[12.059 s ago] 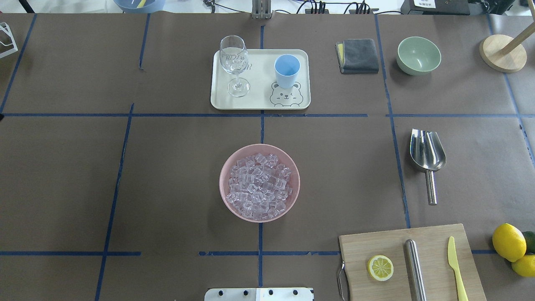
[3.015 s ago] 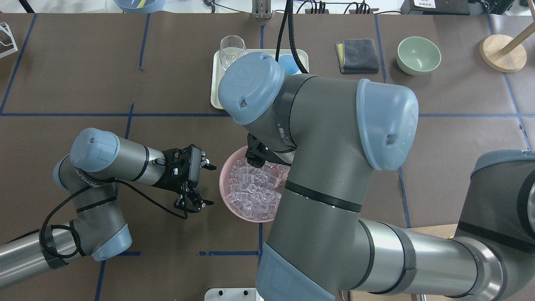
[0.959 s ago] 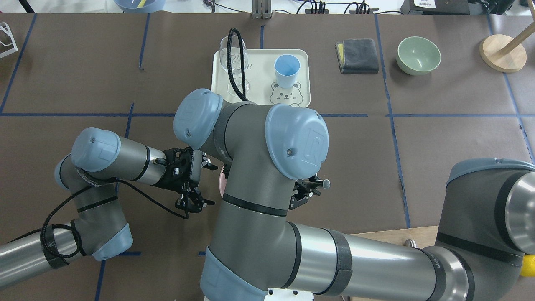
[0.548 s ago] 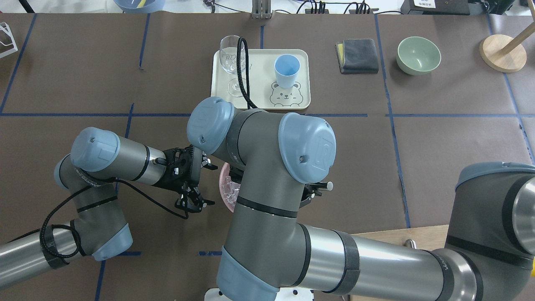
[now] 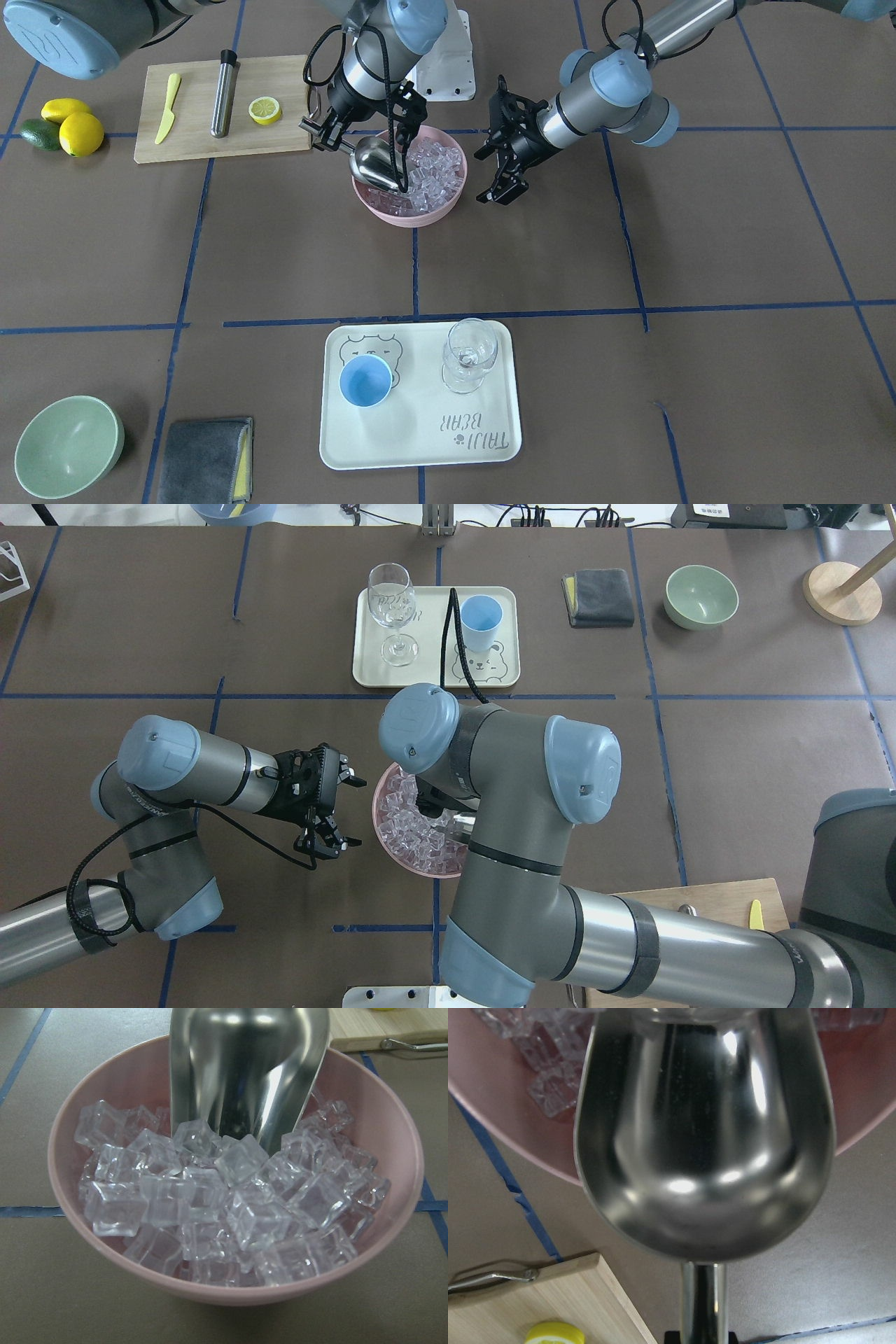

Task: Put ice in cup with scoop
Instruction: 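Lower the scoop into the ice cubes with the right gripper, then drag the scoop through the ice and lift it out, right gripper, then carry the filled scoop to the blue cup while the left arm withdraws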

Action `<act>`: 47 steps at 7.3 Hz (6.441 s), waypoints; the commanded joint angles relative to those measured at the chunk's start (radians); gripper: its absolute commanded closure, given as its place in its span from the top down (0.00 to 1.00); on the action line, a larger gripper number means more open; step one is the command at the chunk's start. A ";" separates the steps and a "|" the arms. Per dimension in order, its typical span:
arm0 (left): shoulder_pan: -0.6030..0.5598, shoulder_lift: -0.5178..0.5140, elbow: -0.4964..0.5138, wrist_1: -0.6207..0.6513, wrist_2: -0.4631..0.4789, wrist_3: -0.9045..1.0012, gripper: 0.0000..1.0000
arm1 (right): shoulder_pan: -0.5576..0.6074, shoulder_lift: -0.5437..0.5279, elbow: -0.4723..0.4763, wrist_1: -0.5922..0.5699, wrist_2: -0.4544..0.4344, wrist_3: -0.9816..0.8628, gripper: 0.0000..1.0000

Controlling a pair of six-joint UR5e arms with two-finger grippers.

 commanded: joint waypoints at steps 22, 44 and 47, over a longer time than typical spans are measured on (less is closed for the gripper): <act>-0.027 0.008 -0.051 0.032 -0.006 0.001 1.00 | 0.090 -0.280 0.210 0.546 0.209 0.069 0.00; -0.368 0.075 -0.122 0.414 -0.241 0.283 1.00 | 0.337 -0.254 0.121 0.470 0.320 0.577 0.00; -0.448 0.156 -0.122 0.486 -0.250 0.593 1.00 | 0.346 -0.205 0.023 0.548 0.323 0.582 0.00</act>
